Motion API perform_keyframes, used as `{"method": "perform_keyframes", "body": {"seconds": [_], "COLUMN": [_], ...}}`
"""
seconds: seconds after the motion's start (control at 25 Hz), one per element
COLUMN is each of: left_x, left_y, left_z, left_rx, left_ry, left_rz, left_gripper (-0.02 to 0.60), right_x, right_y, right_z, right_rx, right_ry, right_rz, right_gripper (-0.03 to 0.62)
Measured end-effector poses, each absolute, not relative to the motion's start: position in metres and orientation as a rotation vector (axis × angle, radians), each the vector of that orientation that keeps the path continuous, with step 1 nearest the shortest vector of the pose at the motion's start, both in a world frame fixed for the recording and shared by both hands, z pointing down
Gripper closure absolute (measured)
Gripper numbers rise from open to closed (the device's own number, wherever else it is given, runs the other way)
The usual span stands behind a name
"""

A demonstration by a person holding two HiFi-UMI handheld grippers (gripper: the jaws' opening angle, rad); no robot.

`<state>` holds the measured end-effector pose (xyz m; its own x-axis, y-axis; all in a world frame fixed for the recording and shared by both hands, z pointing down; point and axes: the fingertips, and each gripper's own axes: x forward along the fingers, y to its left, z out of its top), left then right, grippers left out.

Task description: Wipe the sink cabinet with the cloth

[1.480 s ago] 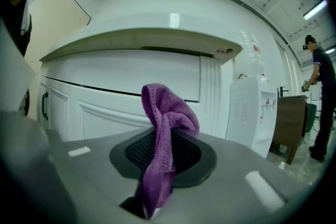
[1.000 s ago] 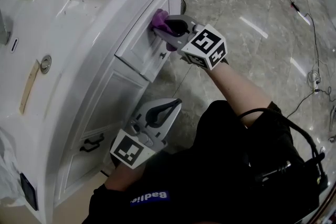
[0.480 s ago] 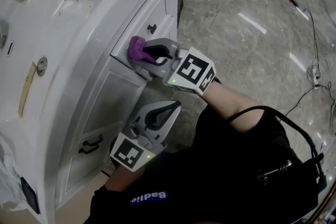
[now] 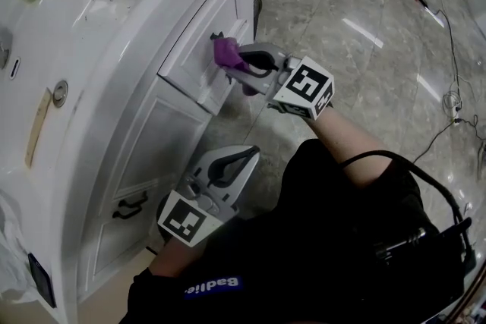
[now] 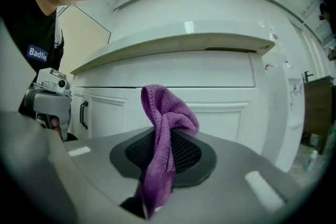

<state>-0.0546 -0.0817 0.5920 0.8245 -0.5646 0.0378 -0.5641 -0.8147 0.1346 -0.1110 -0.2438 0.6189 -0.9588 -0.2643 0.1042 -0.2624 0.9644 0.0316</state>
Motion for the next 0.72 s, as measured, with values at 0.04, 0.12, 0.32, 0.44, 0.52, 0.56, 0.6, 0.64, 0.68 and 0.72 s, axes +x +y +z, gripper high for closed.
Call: {"method": "perform_keyframes", "body": {"seconds": [0.04,0.12,0.32,0.44,0.52,0.56,0.6,0.64,0.68,0.72], "left_x": [-0.054,-0.053,-0.049,-0.048,-0.047,-0.047,-0.047,-0.047,-0.048,-0.049], "left_y": [-0.081,-0.079,-0.077,-0.078,-0.078,-0.077,-0.077,-0.077,-0.078,-0.078], "left_z": [0.593,0.595,0.6,0.604,0.607,0.61,0.612,0.613,0.614,0.615], "left_rx": [2.865,2.858,2.847,2.841,2.841,2.838,2.833,2.827,2.822,2.819], "left_ry": [-0.89,-0.887,-0.879,-0.882,-0.879,-0.876,-0.874,-0.875,-0.877,-0.878], "left_rz": [-0.006,-0.007,0.013,0.019,0.029,0.037,0.041,0.04,0.036,0.032], "left_gripper": [0.577,0.577,0.577,0.577,0.577,0.577,0.577,0.577,0.577,0.576], "right_x": [-0.1,-0.081,-0.051,-0.046,-0.047,-0.048,-0.05,-0.054,-0.058,-0.062], "right_y": [-0.258,-0.287,-0.356,-0.39,-0.406,-0.411,-0.413,-0.413,-0.412,-0.409], "right_z": [0.621,0.628,0.647,0.658,0.669,0.674,0.68,0.685,0.69,0.693], "right_rx": [0.457,0.557,0.777,0.869,0.901,0.901,0.893,0.877,0.858,0.84], "right_ry": [-2.998,-2.967,-2.866,-2.809,-2.784,-2.774,-2.766,-2.76,-2.757,-2.757], "right_rz": [-0.027,-0.039,-0.031,-0.001,0.045,0.065,0.081,0.091,0.095,0.095], "right_gripper": [0.522,0.522,0.523,0.523,0.523,0.523,0.522,0.522,0.522,0.522]}}
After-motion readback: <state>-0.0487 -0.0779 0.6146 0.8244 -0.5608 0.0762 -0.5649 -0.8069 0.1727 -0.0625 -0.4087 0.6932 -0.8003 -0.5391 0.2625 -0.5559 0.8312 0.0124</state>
